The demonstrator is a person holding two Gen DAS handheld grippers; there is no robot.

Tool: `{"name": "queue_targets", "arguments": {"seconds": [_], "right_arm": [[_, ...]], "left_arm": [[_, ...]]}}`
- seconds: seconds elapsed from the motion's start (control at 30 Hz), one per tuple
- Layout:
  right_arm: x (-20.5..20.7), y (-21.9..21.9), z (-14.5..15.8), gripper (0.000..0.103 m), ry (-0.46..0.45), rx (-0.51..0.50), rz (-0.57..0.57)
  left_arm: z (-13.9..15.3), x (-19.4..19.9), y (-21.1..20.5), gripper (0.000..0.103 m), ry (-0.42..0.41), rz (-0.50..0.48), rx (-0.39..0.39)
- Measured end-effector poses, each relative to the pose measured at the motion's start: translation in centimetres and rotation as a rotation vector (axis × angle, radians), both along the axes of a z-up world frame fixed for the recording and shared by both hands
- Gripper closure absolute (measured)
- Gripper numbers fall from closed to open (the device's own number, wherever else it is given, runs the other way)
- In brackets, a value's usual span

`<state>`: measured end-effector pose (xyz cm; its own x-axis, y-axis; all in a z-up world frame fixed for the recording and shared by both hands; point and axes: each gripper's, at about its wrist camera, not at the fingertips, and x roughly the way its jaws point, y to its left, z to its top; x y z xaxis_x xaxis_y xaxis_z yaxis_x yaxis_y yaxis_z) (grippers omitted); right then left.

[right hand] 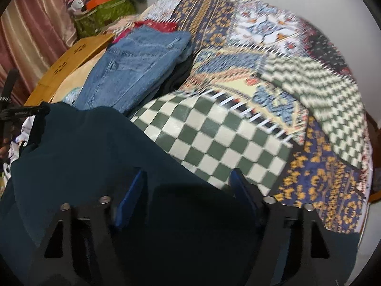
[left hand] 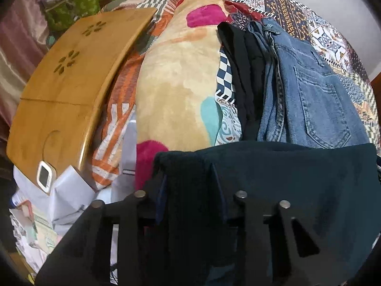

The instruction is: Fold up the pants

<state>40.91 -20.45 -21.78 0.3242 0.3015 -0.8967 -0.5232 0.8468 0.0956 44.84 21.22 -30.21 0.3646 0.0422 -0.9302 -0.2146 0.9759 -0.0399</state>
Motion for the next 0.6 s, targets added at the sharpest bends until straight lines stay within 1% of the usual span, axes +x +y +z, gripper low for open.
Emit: {"name": "queue_targets", "arguments": {"seconds": [0.03,0.07,0.1,0.13,0.17,0.3,0.37,0.5,0.6], "right_arm": [[0.0,0.2,-0.2,0.051,0.012,0.008,0.003],[-0.2,0.3,-0.3,0.055,0.008,0.008,0.006],[-0.4,0.5,-0.3,0.064,0.009,0.012,0.015],[-0.8,0.7,-0.3,0.070,0.015,0.025,0.026],[-1.0,0.9,-0.3,0.079,0.012,0.025,0.027],[-1.9,1.9,0.0,0.093,-0.043,-0.024,0.003],[-2.3,1.6,0.6,0.096,-0.057,-0.011,-0.017],[-3.5,0.2,3.0,0.096,-0.087,0.038,-0.063],[-5.2,-0.4,4.8,0.096,-0.122,0.042,-0.063]], "left_arm": [[0.1,0.0,-0.1,0.074,-0.007,0.004,0.004],[0.2,-0.1,-0.2,0.080,-0.014,0.006,0.005],[0.5,-0.3,-0.4,0.087,-0.022,0.007,0.005],[0.6,-0.4,-0.5,0.090,-0.025,0.007,0.006],[0.9,-0.6,-0.6,0.092,-0.033,0.009,0.004],[2.4,-1.4,-0.9,0.094,-0.068,0.009,-0.002],[3.6,-2.1,-1.1,0.094,-0.088,0.000,-0.008],[6.3,-4.3,-1.5,0.094,-0.135,-0.024,-0.024],[8.5,-6.6,-2.0,0.094,-0.174,-0.038,-0.026]]}}
